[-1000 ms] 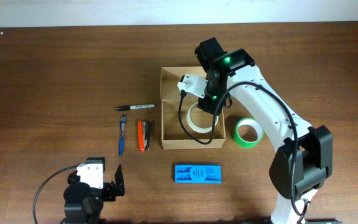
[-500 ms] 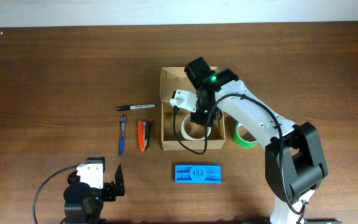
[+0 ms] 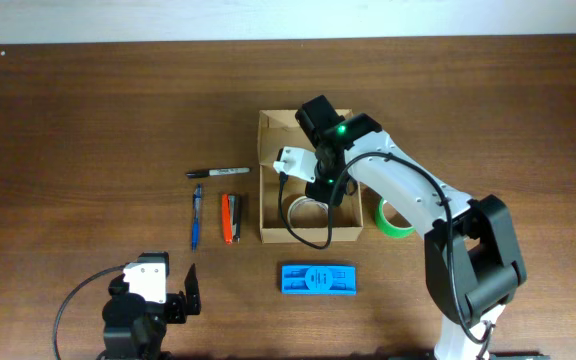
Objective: Pack container
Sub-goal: 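Carry the white tape roll into the box and release it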
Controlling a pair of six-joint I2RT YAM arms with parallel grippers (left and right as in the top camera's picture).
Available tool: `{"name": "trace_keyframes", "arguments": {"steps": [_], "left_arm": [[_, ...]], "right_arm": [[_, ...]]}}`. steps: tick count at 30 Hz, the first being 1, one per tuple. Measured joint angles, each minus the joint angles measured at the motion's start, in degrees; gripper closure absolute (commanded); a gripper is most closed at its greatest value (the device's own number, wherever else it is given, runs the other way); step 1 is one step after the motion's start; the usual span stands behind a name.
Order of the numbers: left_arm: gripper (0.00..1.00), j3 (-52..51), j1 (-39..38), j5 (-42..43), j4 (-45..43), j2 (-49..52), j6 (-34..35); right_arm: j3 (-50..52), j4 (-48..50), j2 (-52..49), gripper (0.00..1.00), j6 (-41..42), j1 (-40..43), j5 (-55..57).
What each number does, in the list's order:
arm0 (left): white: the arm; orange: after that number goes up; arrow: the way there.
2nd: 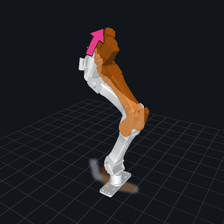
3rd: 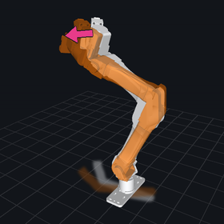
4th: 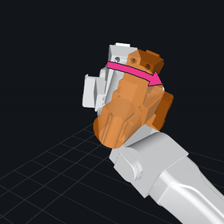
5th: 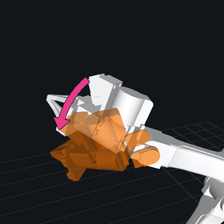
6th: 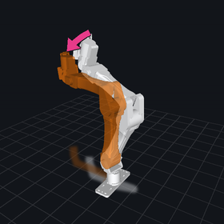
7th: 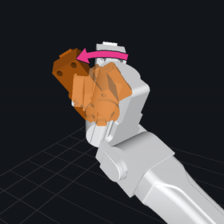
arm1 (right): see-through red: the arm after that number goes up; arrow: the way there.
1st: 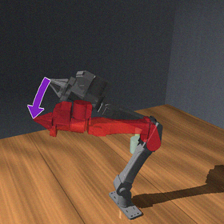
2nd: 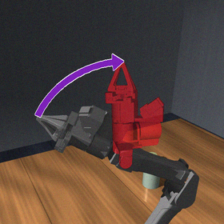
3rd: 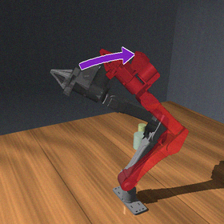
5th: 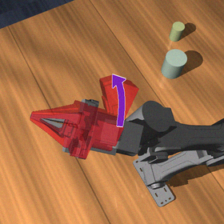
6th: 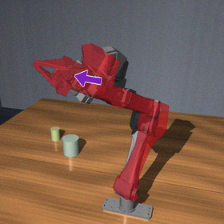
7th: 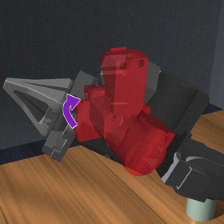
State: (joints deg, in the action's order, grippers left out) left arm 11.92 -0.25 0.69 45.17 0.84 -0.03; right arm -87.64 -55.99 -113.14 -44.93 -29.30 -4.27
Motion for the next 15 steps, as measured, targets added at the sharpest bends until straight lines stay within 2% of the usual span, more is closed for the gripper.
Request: {"name": "trace_keyframes", "arguments": {"steps": [3,5,6,7,8,9,12,15], "left_arm": [[0.00,0.0,0.0,0.0,0.0,0.0,0.0],[0.00,0.0,0.0,0.0,0.0,0.0,0.0],[0.00,0.0,0.0,0.0,0.0,0.0,0.0],[0.01,0.0,0.0,0.0,0.0,0.0,0.0],[0.01,0.0,0.0,0.0,0.0,0.0,0.0],[0.00,0.0,0.0,0.0,0.0,0.0,0.0],[0.00,0.0,0.0,0.0,0.0,0.0,0.0],[0.01,0.0,0.0,0.0,0.0,0.0,0.0]], "right_arm": [[-2.9,-3.0,0.0,0.66,0.2,0.0,-0.1],[-5.7,-5.6,0.4,0.61,0.5,0.0,-0.5],[-7.3,-7.3,1.2,0.52,1.4,0.0,-0.7],[-8.2,-8.2,2.0,0.37,1.9,0.0,-0.9],[-9.2,-9.0,3.3,0.30,3.4,0.0,-1.0],[-10.0,-9.4,4.7,0.28,4.8,0.0,-0.9],[-11.7,-9.0,10.4,0.23,14.3,0.1,2.4],[-12.8,-11.5,15.8,0.19,32.2,0.8,11.3]]}}
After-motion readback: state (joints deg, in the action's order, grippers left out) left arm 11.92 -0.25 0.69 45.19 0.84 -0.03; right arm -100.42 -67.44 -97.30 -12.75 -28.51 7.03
